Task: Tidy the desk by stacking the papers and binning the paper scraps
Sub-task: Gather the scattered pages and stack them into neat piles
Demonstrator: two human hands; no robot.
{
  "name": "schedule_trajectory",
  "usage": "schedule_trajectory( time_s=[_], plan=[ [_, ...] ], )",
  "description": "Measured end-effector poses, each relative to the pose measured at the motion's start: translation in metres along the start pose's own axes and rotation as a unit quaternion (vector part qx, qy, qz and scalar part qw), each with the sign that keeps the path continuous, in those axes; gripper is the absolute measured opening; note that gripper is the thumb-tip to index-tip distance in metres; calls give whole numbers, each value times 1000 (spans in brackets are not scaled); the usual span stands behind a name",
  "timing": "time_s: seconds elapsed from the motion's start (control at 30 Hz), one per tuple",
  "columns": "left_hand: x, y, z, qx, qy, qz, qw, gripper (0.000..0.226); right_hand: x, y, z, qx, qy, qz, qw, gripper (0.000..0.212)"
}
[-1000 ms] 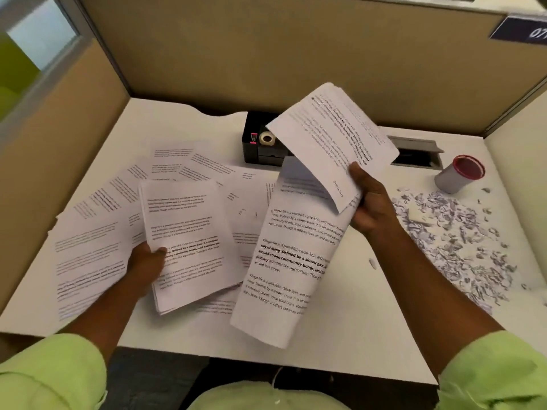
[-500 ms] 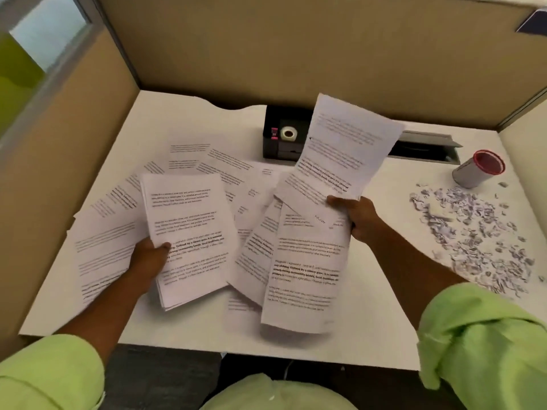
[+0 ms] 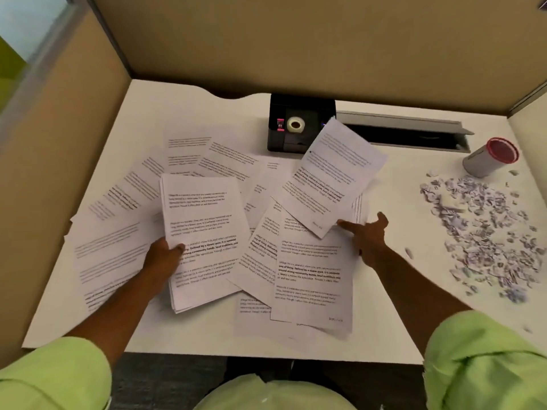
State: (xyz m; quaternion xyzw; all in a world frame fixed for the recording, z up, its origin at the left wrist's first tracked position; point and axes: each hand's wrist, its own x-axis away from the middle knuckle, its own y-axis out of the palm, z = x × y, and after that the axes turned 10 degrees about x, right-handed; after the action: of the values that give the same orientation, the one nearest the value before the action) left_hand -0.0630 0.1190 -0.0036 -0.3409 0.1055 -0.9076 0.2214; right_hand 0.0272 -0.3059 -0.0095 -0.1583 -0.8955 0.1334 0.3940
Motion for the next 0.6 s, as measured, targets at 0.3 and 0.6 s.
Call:
schedule_trajectory(
  time_s=[0.3,0.6],
  plan=[
    [-4,14,-9,-11,-12,-20,1000,36,59,1,56,-181,72,-52,979,78],
    [2,31,-9,-18,-19,-36,999,36,85,53,73,-299,152,38,941,120]
  ],
)
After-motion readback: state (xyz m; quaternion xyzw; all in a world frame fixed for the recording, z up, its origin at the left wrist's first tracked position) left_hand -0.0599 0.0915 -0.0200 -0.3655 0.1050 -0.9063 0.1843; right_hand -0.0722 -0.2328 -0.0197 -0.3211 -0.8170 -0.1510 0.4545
